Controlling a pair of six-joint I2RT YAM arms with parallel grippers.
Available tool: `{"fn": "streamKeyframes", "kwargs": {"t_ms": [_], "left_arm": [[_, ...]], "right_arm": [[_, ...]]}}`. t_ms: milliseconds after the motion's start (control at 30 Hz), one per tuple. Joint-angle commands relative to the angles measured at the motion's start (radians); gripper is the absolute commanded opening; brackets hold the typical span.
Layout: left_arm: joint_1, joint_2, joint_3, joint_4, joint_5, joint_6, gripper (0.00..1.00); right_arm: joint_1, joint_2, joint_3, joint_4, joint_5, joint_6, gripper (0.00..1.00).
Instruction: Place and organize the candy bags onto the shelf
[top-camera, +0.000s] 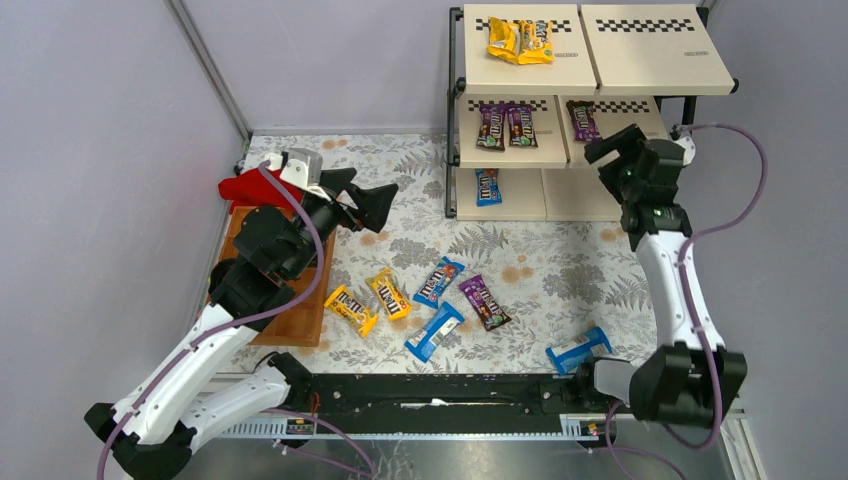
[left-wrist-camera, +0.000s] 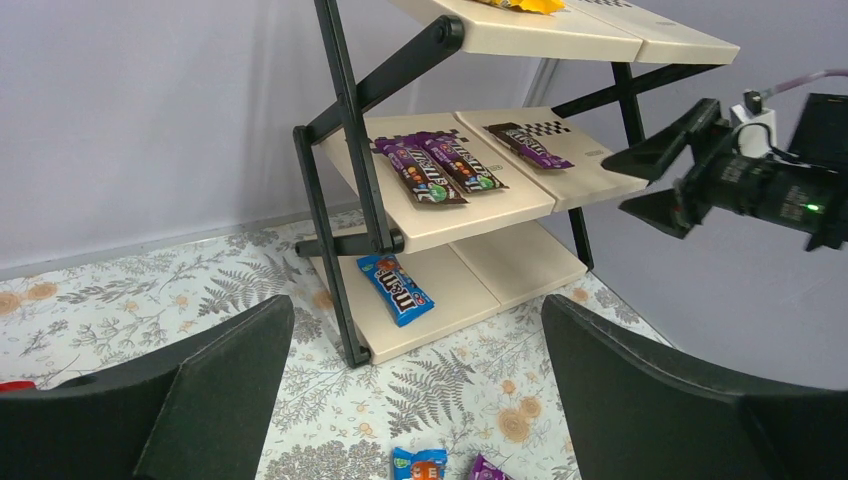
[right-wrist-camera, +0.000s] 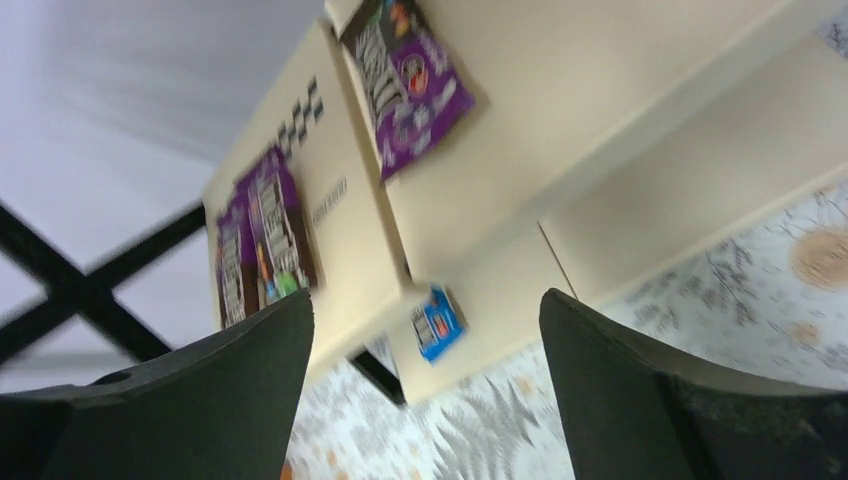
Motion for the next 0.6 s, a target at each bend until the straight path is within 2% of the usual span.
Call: {"fn": "streamKeyframes", "kwargs": {"t_ms": [0,100,233,333,467,567], "left_arm": [[-0.003,0.001,0.013,0.021,-0.023,0.029,0.99],[-0.002,0.011,0.018,0.015,-0.031,0.034,0.99],[0.000,0.030,0.026,0.015,-0.007,0.027,0.99],[0.001,0.055,0.043,-0.021,0.021,0.015,0.99],[0.008,0.076,0.055,-0.032,0.051,0.009,0.99],[0.026,0.088,0.057,-0.037,0.045,0.011,0.99]], "right_arm": [[0.000,-0.127,-0.069,-0.188,-0.211,-0.232,0.94],[0.043,-0.168,-0.130,-0.273,-0.350,-0.311,1.00],[0.228,-0.156,-0.182,-0.404,-0.420,-0.361,1.00],[0.332,-0.160,-0.250,-0.432,-0.482,-0.336,1.00],[0.353,-0.186,-0.336,-0.503,-0.543,-0.324,1.00],[0.353,-0.170,-0.358,-0.637,-0.557,-0.393,1.00]]}}
